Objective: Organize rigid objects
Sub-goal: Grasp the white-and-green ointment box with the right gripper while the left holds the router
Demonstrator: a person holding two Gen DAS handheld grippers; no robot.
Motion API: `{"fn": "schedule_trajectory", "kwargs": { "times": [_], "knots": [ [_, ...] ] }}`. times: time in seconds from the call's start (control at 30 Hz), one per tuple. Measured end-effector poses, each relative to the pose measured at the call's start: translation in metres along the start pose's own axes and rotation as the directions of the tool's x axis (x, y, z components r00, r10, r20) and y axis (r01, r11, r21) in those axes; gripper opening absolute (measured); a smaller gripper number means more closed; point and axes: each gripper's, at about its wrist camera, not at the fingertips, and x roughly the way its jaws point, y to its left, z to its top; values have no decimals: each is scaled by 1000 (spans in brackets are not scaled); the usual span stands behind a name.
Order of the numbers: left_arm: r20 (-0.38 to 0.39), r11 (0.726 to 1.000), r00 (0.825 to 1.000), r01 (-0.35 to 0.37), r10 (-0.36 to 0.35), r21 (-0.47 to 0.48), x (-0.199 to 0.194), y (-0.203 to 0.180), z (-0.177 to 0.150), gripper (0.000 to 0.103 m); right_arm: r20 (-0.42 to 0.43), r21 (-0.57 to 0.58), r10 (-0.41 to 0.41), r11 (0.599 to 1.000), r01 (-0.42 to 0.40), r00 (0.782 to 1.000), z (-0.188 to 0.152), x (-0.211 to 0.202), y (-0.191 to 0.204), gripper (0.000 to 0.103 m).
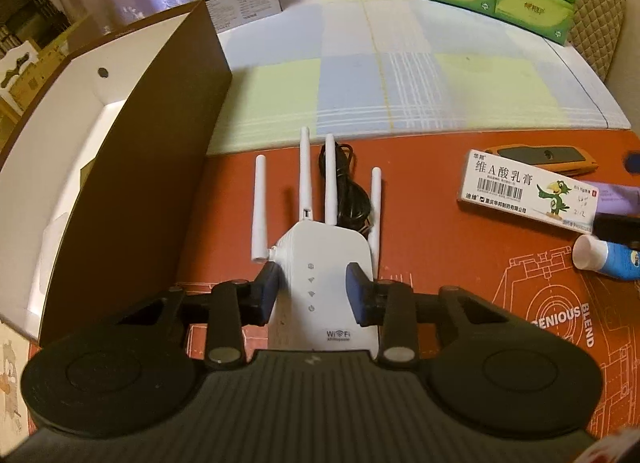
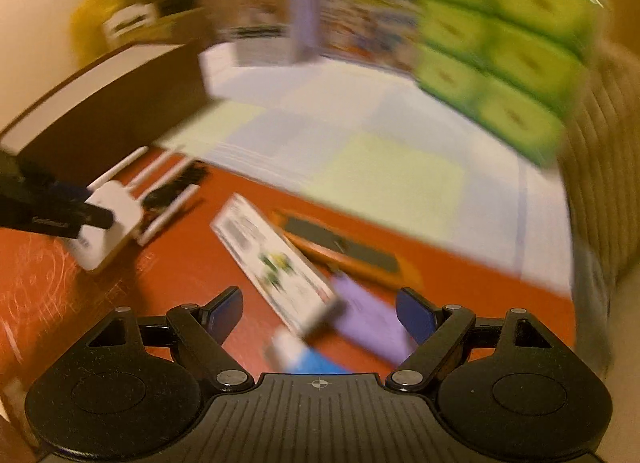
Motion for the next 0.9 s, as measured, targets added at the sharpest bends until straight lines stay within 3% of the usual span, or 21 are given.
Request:
{"fn": "schedule_trajectory", "kwargs": {
  "times": [0.17,0.27,0.53,0.73,0.9],
  "knots": [
    [8,1000,1000,-8,8,22,-3,-9,-6,47,-11,-239,0,971,-2,1000,6,28,32,71],
    [16,995,999,-41,40,87,-1,-22,-9,55,-39,-308,-21,951,8,999,1,43,40,69],
    [28,977,992,-128,125,170,17,-34,-9,56,-60,-336,-45,942,23,997,-1,57,43,69],
    [40,981,995,-102,96,163,15,-11,-14,56,-50,-342,-47,939,27,998,2,56,44,69],
    [43,996,999,-13,9,92,10,18,-12,55,-56,-380,-38,925,13,998,4,63,52,67]
  ]
}}
